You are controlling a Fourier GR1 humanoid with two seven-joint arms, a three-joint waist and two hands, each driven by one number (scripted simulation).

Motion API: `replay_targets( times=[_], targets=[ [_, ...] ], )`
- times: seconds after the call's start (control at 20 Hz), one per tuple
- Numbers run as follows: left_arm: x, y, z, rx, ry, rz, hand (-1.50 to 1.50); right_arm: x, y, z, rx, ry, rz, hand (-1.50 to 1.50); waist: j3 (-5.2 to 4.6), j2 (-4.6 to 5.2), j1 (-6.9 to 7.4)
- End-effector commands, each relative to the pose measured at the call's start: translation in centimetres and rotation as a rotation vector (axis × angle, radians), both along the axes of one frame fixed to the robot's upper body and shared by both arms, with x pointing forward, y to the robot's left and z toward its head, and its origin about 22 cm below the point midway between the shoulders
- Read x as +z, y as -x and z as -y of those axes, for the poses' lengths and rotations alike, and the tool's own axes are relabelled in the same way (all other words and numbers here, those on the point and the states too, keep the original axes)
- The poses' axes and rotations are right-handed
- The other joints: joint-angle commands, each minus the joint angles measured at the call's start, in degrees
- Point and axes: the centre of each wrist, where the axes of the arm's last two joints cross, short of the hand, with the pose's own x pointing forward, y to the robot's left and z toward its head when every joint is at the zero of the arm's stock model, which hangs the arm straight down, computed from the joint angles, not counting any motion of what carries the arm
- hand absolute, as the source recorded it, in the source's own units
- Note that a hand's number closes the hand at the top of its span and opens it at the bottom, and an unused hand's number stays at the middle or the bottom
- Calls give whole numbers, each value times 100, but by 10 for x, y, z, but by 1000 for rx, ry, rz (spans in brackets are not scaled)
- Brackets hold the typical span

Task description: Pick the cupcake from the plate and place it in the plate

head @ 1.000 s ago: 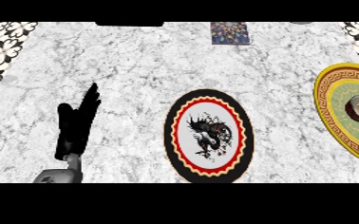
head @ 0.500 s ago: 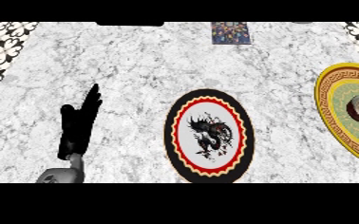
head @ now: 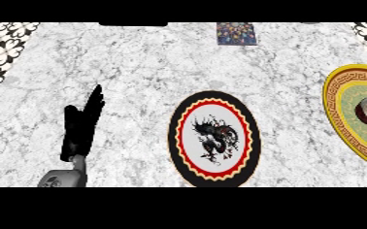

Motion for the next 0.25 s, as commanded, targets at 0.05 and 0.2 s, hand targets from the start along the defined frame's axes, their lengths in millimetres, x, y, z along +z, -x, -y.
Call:
replay_targets(
  times=[0.05,0.2],
  targets=[
    [-4,5,14,-8,4,3,0,-4,7,1,-18,21,-10,-150,3,-7,20],
    [5,-14,-5,21,0,8,0,-1,15,5,-33,23,-26,-150,1,6,-37]
  ],
)
